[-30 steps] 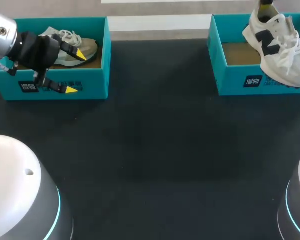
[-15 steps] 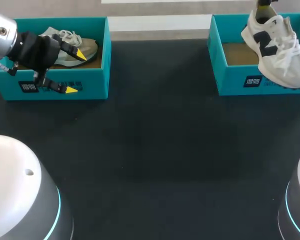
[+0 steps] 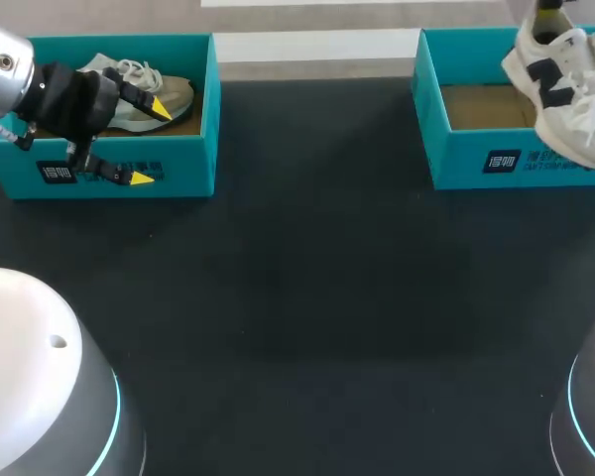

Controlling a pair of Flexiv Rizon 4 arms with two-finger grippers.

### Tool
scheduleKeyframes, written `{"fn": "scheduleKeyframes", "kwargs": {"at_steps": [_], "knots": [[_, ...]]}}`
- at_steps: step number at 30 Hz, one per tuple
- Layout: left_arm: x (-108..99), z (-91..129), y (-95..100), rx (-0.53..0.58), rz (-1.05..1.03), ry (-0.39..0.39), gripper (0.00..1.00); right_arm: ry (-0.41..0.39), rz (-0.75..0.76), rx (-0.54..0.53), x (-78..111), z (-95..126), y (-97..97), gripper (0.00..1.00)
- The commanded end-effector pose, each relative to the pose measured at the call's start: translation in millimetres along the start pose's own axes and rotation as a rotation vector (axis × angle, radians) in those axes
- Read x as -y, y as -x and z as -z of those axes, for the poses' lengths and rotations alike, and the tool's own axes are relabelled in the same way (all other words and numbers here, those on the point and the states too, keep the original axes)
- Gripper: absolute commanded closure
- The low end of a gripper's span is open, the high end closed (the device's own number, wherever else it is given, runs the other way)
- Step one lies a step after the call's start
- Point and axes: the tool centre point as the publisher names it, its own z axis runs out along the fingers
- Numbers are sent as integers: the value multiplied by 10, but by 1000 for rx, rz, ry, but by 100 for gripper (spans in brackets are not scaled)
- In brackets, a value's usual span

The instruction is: Take the shoe out of the shoebox, open the shoe tongue, remove and reinsert the insole, then place the shoe into the shoebox

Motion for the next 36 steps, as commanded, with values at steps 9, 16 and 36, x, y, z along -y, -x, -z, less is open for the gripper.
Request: {"fn": "scheduleKeyframes", "kwargs": {"at_steps": [9,16,36], "knots": [[-1,-5,-1,-1,-1,2,0,-49,-57,-32,858,-262,200,100],[-1,-5,-1,-1,-1,2,0,-103,-117,-43,1313,-420,289,100],[-1,-5,-1,-1,-1,2,0,-137,-159,-54,1607,-517,257,100]]}}
